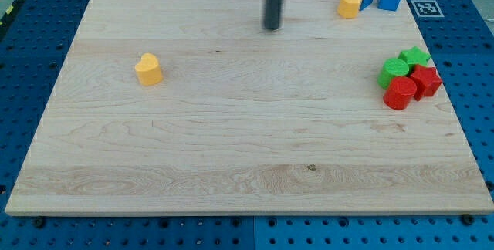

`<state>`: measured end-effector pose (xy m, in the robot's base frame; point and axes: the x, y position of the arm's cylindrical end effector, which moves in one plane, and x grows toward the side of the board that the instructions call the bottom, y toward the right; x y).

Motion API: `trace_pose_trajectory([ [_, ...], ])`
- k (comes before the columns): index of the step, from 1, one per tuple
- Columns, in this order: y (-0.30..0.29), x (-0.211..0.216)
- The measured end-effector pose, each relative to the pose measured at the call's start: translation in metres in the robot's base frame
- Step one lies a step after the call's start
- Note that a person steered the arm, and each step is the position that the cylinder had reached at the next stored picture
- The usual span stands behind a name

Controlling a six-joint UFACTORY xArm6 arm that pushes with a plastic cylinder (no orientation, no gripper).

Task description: Move the yellow heart up a bit

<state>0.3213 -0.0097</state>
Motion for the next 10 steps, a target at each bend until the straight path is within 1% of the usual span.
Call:
trace_pose_trajectory([
  [1,-0.116,0.054],
  [2,-0.190,0.079],
  [4,-0.191,0.079],
  [6,-0.295,0.089],
  [7,-0.295,0.093],
  [8,-0.295,0.106],
  [9,-0.294,0.133],
  [10,-0.294,0.176],
])
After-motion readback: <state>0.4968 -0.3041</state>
